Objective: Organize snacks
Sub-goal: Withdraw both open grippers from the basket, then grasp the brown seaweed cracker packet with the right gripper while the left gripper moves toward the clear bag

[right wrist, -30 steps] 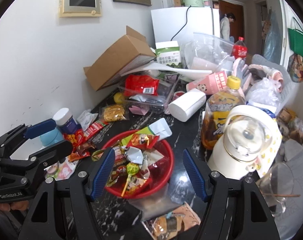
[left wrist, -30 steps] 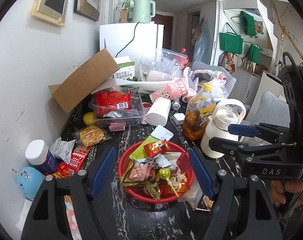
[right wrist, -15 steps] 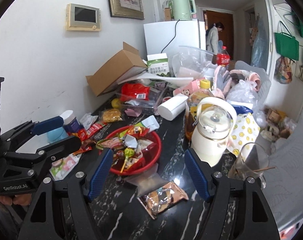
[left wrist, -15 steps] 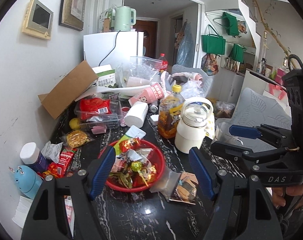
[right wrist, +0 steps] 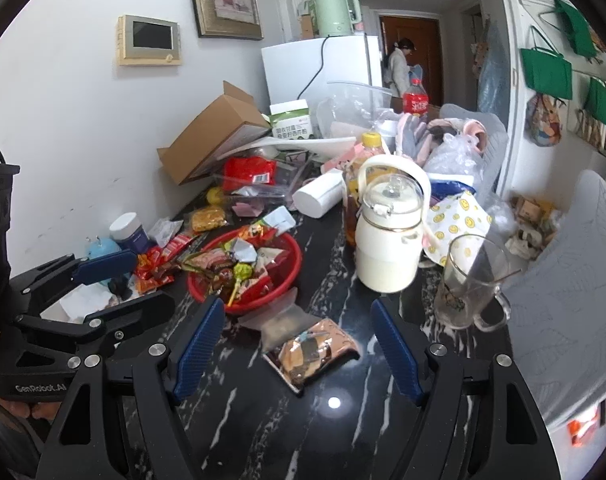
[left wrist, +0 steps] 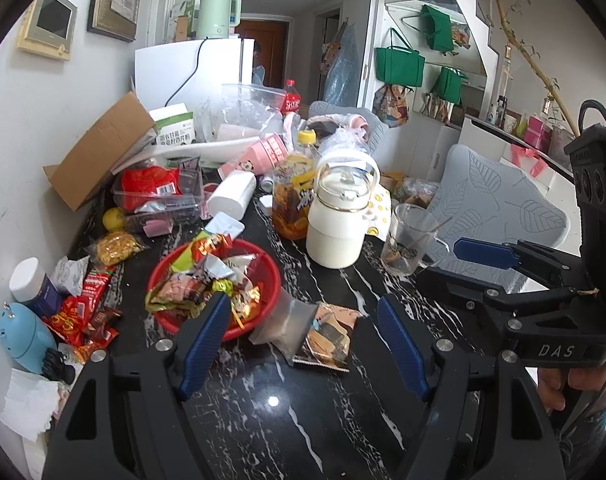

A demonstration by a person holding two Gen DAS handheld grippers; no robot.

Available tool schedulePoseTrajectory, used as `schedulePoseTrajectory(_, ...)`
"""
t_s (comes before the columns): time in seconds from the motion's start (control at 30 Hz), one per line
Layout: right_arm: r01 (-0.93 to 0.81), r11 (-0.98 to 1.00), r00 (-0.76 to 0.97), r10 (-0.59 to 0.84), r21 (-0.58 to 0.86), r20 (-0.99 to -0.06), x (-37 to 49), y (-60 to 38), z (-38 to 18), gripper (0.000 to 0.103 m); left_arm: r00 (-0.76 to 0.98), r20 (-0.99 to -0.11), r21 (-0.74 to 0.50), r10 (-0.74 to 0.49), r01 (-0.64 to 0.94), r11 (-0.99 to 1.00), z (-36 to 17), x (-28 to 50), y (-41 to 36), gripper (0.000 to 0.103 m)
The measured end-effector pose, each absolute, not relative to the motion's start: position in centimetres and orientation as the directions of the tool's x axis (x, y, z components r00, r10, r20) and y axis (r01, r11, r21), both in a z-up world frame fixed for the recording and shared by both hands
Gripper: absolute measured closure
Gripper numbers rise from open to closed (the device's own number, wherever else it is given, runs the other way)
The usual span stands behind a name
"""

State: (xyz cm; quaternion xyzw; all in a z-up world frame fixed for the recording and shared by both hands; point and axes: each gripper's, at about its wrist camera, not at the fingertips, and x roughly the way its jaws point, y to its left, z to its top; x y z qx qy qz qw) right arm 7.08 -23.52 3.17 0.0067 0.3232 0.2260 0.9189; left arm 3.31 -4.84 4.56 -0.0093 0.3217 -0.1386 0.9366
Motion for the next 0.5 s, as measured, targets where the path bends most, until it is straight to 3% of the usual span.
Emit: schedulePoseTrajectory(0.5,-0.318,0.922,0.633,0.379,0.220,-0.674,5.1,-25.2,-2.3,0.027,0.665,-0.677,-0.173,-0.315,0.272,0.947,-0.3,2.5,-5.3,0.028)
